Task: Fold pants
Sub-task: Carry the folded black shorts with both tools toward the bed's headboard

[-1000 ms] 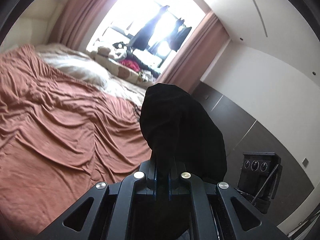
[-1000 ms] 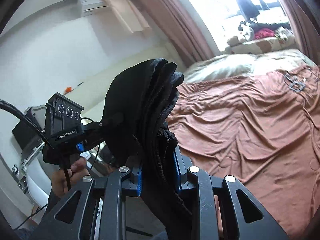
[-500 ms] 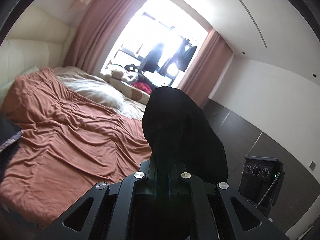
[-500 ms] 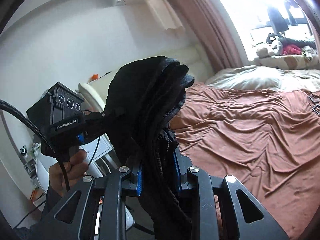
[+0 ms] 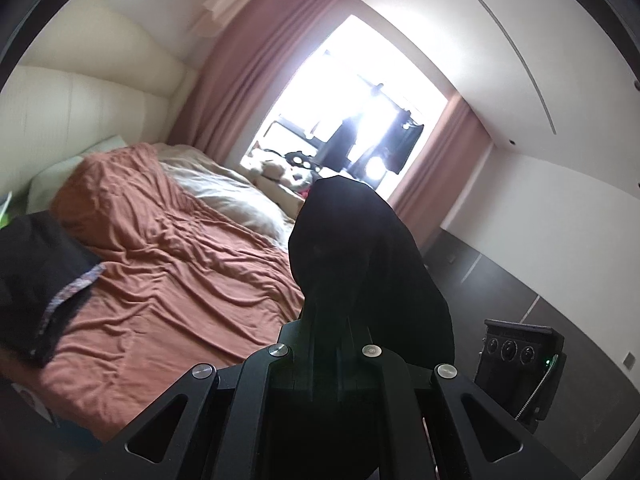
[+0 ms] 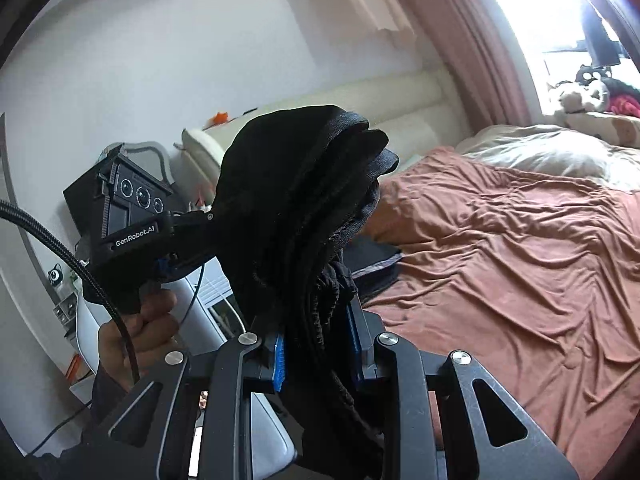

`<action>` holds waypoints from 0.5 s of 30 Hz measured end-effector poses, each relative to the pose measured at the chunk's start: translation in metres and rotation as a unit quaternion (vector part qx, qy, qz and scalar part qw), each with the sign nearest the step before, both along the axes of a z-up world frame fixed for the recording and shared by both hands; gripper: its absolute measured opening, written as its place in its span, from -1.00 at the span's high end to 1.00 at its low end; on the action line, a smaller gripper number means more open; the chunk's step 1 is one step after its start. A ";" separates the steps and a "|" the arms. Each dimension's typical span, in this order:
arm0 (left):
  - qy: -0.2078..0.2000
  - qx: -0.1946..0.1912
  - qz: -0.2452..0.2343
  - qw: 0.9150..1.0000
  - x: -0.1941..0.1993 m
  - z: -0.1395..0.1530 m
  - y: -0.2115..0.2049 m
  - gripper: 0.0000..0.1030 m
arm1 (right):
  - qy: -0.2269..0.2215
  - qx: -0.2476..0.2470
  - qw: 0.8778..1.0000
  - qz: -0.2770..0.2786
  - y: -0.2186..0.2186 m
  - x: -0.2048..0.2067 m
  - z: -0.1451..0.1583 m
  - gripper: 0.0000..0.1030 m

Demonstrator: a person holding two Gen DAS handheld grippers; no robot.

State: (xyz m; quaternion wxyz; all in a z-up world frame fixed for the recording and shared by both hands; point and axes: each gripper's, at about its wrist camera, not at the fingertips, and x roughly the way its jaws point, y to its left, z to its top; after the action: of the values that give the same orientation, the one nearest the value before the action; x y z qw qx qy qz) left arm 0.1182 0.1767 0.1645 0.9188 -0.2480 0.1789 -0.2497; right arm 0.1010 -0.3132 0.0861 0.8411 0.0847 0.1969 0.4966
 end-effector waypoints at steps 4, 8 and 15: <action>0.004 -0.008 0.016 1.000 0.001 -0.011 0.038 0.87 | 0.003 -0.010 1.000 0.019 0.031 0.016 -0.003 0.59; 0.010 -0.008 0.036 0.999 0.003 -0.019 0.075 0.87 | 0.003 -0.024 0.999 0.039 0.064 0.034 -0.003 0.59; 0.019 -0.001 0.078 0.997 0.013 -0.026 0.140 0.87 | 0.010 -0.033 0.996 0.083 0.136 0.070 -0.005 0.59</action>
State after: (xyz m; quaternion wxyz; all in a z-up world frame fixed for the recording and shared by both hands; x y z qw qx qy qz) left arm 0.1316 0.3170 0.1382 0.9316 -0.2671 0.1757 -0.1729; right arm 0.1706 -0.1776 0.0807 0.7976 0.0452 0.2275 0.5568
